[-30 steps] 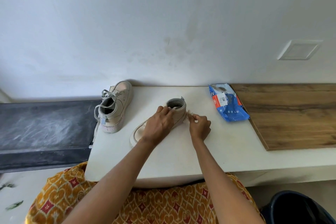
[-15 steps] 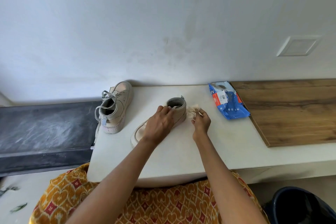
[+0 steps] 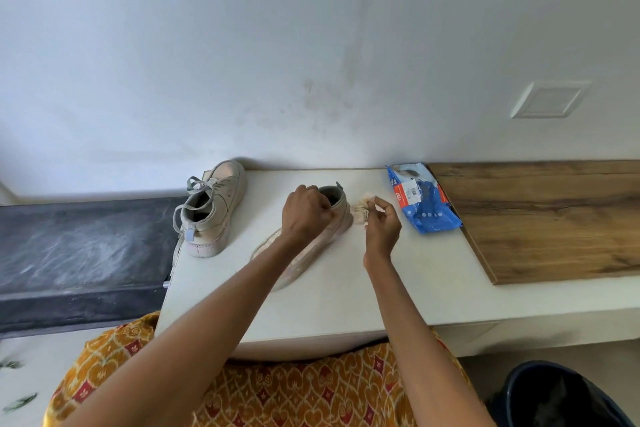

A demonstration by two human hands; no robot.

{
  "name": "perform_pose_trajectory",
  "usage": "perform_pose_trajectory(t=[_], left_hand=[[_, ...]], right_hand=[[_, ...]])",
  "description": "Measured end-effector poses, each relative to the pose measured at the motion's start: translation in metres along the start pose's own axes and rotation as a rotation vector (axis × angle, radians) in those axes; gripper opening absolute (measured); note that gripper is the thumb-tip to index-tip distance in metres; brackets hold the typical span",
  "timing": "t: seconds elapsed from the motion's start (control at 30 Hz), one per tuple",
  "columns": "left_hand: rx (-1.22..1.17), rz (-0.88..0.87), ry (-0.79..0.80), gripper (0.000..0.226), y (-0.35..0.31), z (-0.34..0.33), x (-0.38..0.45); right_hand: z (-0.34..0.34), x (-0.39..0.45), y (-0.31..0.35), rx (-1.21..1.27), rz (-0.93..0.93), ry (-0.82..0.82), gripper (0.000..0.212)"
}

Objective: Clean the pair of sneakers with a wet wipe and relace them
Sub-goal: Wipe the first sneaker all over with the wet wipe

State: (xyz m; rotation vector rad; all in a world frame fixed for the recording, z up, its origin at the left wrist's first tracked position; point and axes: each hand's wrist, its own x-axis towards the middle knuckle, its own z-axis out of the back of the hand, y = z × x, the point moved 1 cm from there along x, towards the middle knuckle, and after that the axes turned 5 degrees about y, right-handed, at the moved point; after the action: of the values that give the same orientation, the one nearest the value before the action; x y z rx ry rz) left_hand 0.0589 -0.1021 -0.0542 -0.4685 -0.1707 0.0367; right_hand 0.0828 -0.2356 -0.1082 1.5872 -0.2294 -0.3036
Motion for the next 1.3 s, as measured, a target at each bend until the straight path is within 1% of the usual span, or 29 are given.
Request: perform_pose_trajectory(t=[0.1,0.17,0.23,0.3,0.4,0.47,0.5,0.57,0.63,0.7,0.73,0.8,0.87,0.93,1.0,1.07,1.1,1.23,1.3], left_hand=[[-0.257,0.012,-0.054,0.016,0.005,0.027,0.000],[-0.428,0.004,-0.112,0.017,0.011,0.048,-0.002],[-0.563,-0.006,-0.149,0.019,0.017,0.059,-0.008],[-0.603,0.011,-0.178,0.015,0.019,0.063,-0.020],[-0.602,0.008,-0.232,0.014,0.023,0.062,-0.036],[-0.507,-0.047,-0.246,0.016,0.025,0.064,-0.044],[-0.448,-0.079,-0.258,0.017,0.026,0.066,-0.048],[-0.368,-0.131,-0.286,0.017,0.030,0.067,-0.053],[-0.315,-0.159,-0.326,0.022,0.034,0.068,-0.056],[-0.285,-0.173,-0.363,0.034,0.037,0.067,-0.058],[-0.276,-0.171,-0.372,0.038,0.037,0.067,-0.060],[-0.256,-0.171,-0.381,0.038,0.036,0.068,-0.062],[-0.230,-0.198,-0.405,0.038,0.035,0.069,-0.064],[-0.200,-0.218,-0.402,0.038,0.033,0.068,-0.063],[-0.174,-0.237,-0.394,0.036,0.031,0.065,-0.062],[-0.161,-0.243,-0.411,0.033,0.029,0.061,-0.060],[-0.159,-0.241,-0.427,0.031,0.028,0.059,-0.059],[-0.150,-0.254,-0.466,0.030,0.026,0.054,-0.057],[-0.160,-0.255,-0.476,0.030,0.029,0.056,-0.055]], right_hand=[[-0.011,-0.004,0.044,0.024,0.170,0.015,0.016],[-0.020,-0.009,0.076,-0.014,0.317,0.038,0.020],[-0.027,-0.012,0.102,-0.101,0.437,0.060,0.025],[-0.032,-0.012,0.116,-0.235,0.478,0.106,0.029],[-0.033,-0.016,0.126,-0.408,0.456,0.307,0.028],[-0.030,-0.023,0.129,-0.539,0.538,0.395,0.026],[-0.029,-0.028,0.131,-0.666,0.618,0.399,0.026],[-0.028,-0.042,0.135,-0.868,0.767,0.335,0.023],[-0.027,-0.061,0.134,-0.901,0.881,0.223,0.016],[-0.023,-0.075,0.118,-0.904,0.982,0.131,0.012],[-0.020,-0.081,0.109,-0.907,1.028,0.116,0.013],[-0.013,-0.088,0.092,-0.945,1.096,0.098,0.019],[-0.009,-0.088,0.093,-0.965,1.105,0.058,0.027],[-0.013,-0.082,0.107,-0.921,1.017,-0.006,0.033],[-0.020,-0.075,0.122,-0.887,0.945,-0.007,0.031],[-0.026,-0.070,0.128,-0.917,0.918,0.052,0.027],[-0.027,-0.070,0.127,-0.928,0.920,0.055,0.026],[-0.017,-0.081,0.103,-0.837,0.916,-0.048,0.022],[-0.012,-0.086,0.088,-0.840,0.938,-0.038,0.023]])
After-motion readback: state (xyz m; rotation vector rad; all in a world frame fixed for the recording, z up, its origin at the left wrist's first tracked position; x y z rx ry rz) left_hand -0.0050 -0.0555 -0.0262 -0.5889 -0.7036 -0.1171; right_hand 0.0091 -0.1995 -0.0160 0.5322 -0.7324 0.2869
